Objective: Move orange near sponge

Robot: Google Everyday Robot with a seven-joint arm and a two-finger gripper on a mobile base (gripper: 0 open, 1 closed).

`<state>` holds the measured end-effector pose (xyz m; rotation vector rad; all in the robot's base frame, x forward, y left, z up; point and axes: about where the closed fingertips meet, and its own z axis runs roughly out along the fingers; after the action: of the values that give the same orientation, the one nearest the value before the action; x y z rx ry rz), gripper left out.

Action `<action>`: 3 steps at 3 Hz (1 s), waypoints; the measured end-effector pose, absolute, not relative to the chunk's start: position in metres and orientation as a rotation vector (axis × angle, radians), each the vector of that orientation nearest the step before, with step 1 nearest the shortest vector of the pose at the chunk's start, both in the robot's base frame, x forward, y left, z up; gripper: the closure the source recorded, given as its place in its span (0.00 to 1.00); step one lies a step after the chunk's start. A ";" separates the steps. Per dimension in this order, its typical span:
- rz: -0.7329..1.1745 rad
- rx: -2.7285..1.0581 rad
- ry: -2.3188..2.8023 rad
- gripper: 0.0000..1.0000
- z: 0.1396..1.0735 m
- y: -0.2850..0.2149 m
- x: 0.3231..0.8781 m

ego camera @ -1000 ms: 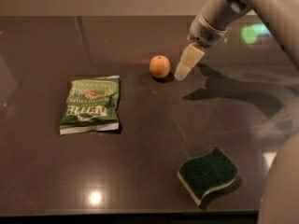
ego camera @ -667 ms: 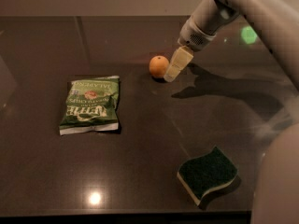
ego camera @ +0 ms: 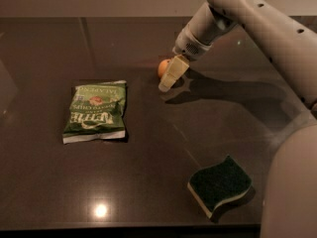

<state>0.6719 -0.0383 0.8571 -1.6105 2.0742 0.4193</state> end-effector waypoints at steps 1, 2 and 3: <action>0.411 -1.631 2.074 0.16 0.851 -0.033 0.673; 0.400 -1.658 2.070 0.38 0.851 -0.033 0.673; 0.406 -1.681 2.058 0.62 0.856 -0.035 0.667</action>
Offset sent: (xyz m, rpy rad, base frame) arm -0.0003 0.0015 0.0002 -0.0500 -0.0094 0.0422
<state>0.6671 -0.0353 0.8559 -1.6813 2.0577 0.4061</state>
